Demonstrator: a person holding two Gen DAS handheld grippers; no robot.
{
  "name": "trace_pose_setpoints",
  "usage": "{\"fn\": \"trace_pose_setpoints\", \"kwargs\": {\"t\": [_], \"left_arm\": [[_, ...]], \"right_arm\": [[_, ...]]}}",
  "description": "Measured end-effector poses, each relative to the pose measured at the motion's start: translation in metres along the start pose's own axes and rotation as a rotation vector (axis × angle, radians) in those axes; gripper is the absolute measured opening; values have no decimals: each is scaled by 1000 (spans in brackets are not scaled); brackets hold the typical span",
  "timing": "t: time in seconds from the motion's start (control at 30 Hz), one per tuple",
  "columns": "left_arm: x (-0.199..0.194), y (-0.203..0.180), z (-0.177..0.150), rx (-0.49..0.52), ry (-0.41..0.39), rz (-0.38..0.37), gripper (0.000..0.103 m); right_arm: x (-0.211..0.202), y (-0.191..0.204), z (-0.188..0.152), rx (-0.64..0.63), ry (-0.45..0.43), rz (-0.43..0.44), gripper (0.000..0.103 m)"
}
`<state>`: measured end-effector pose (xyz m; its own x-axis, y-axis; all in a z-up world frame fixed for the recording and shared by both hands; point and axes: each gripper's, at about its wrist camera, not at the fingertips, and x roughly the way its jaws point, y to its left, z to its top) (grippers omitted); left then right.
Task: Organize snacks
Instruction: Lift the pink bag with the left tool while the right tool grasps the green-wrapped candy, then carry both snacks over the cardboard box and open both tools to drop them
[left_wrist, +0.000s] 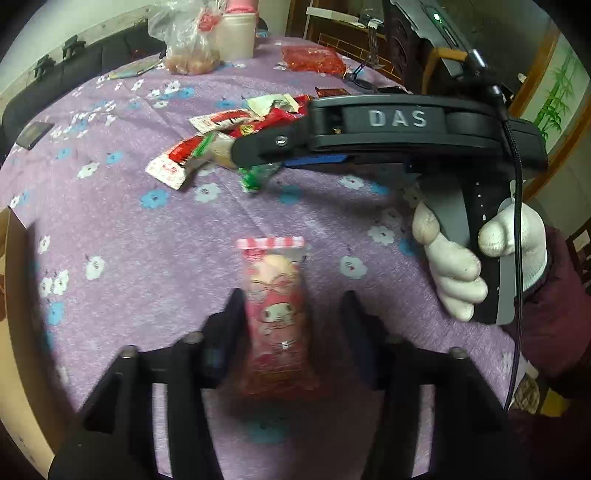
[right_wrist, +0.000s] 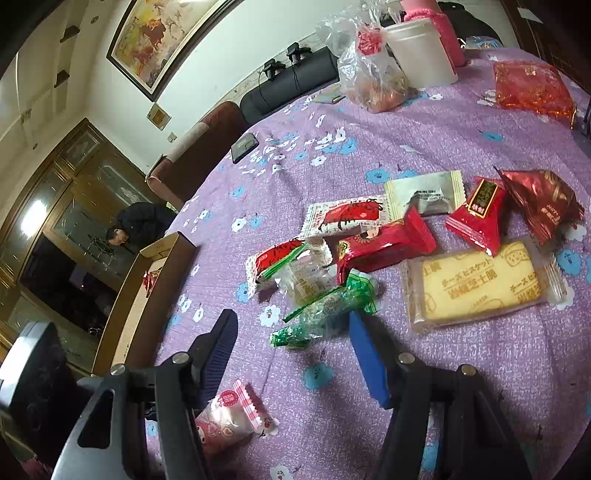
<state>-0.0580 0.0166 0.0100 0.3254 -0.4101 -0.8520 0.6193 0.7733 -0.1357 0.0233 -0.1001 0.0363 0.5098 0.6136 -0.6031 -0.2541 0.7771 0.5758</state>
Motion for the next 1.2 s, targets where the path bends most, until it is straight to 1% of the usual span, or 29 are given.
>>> {"fn": "trace_pose_setpoints", "kwargs": {"t": [0.03, 0.1, 0.13, 0.17, 0.2, 0.23, 0.27, 0.33, 0.37, 0.4, 0.47, 0.57, 0.6, 0.63, 0.67, 0.7, 0.87, 0.97, 1.0, 1.03, 1.07, 1.1, 1.2], "left_arm": [[2, -4, 0, 1, -3, 23, 62], [7, -16, -2, 37, -25, 109, 62], [9, -23, -4, 54, -49, 144, 62], [9, -22, -5, 44, -52, 139, 54], [8, -21, -6, 22, -57, 132, 38], [7, -19, -6, 0, -61, 146, 27], [5, -14, -8, -28, -61, 147, 24], [1, -2, -12, -98, -71, 148, 24], [-2, 4, -14, -130, -77, 140, 23], [-7, 11, -19, -171, -90, 117, 23], [-20, 19, -25, -222, -119, 80, 23], [-45, 23, -37, -262, -175, 57, 23], [-52, 22, -39, -266, -192, 59, 23], [-61, 23, -43, -272, -214, 57, 23], [-68, 19, -47, -278, -226, 54, 23], [-73, 21, -48, -286, -240, 50, 23], [-98, 35, -66, -337, -299, 15, 24], [-107, 45, -76, -370, -326, -22, 24], [-108, 46, -79, -377, -330, -31, 24], [-109, 48, -81, -384, -334, -41, 24], [-109, 50, -82, -388, -335, -47, 24], [-108, 51, -82, -392, -336, -49, 24], [-109, 53, -86, -403, -341, -63, 24]], "right_arm": [[0, 1, 0, -4, -1, -4, 66], [0, 3, -1, -16, -2, -15, 66], [0, 5, -2, -26, -1, -23, 66], [1, 7, -2, -41, 1, -34, 66], [1, 11, -3, -59, 3, -45, 66], [3, 14, -4, -74, 7, -50, 66], [4, 16, -5, -89, 11, -57, 65], [5, 20, -7, -109, 11, -73, 63], [5, 20, -7, -113, 10, -80, 62], [6, 20, -7, -116, 9, -87, 59], [8, 21, -7, -123, 8, -116, 52], [12, 29, -7, -162, 11, -201, 44], [13, 32, -8, -175, 10, -243, 28], [13, 33, -10, -177, 3, -300, 18], [13, 33, -11, -174, -1, -324, 10], [13, 32, -11, -167, 3, -329, 4], [-6, 22, -17, -117, -26, -326, 3], [-24, 23, -21, -117, -57, -338, 6], [-29, 22, -21, -105, -72, -343, 12], [-33, 21, -19, -86, -83, -345, 27], [-35, 20, -16, -64, -90, -340, 35], [-35, 19, -14, -46, -94, -334, 46], [-21, 23, -7, -39, -74, -347, 46]]}}
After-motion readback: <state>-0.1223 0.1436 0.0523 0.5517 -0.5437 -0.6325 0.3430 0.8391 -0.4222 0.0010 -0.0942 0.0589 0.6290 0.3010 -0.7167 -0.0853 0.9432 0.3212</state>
